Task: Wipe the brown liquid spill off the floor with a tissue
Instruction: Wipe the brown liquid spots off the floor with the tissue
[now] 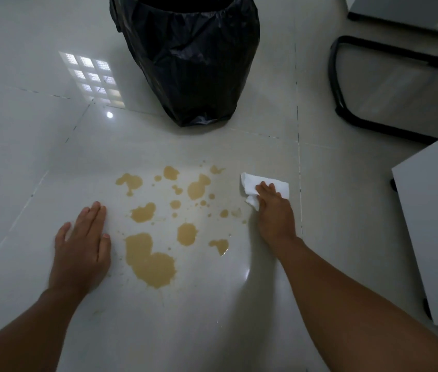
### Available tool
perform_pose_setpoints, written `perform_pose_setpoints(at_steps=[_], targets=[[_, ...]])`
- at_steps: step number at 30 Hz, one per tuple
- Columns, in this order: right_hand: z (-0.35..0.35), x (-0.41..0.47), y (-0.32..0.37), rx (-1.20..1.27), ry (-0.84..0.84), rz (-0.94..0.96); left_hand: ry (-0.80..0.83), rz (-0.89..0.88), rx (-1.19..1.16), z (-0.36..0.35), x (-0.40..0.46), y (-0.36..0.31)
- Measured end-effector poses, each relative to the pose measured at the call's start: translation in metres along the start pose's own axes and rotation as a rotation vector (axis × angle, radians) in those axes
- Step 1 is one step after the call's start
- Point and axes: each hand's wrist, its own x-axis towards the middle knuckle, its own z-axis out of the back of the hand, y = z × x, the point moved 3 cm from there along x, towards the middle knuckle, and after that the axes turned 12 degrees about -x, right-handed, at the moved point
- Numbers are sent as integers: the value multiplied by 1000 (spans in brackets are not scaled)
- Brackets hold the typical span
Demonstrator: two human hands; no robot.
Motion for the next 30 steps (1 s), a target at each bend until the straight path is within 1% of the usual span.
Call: perform_pose_setpoints(at_steps=[2, 5, 7, 8, 12, 14, 15, 16, 19, 20, 21, 23, 26, 28, 30], targets=[[-9, -11, 17, 1, -17, 10, -13, 36, -4, -1, 0, 0], [-24, -32, 36, -4, -19, 52, -11, 25, -22, 0, -2, 0], [-29, -39, 39, 1, -11, 37, -10, 31, -50, 1, -1, 0], [-25, -37, 39, 6, -41, 29, -6, 36, -64, 1, 0, 0], [17, -9, 36, 105, -285, 79, 40, 6, -45, 3, -3, 4], [30, 6, 28, 78, -353, 75, 70, -29, -27, 5, -2, 10], [30, 11, 26, 47, -346, 90, 74, -35, -21, 6, -1, 12], [25, 14, 25, 22, -303, 117, 76, -38, -17, 7, -1, 13], [-7, 4, 30, -37, -43, 175, 79, -37, -27, 8, -1, 13], [-18, -4, 32, -53, 18, 168, 81, -47, -36, 9, -1, 13], [-26, -12, 32, -57, 39, 148, 81, -65, -41, 11, -1, 13], [-32, -19, 35, -48, 7, 94, 63, -76, -44, 13, -3, 16], [-30, -10, 38, -46, -1, 77, 17, 34, -23, 13, -6, 24], [-29, -2, 43, -31, -17, 88, 26, 65, 9, 11, -5, 28], [-33, 0, 46, -11, -49, 45, 64, 54, 32, 10, -3, 30]])
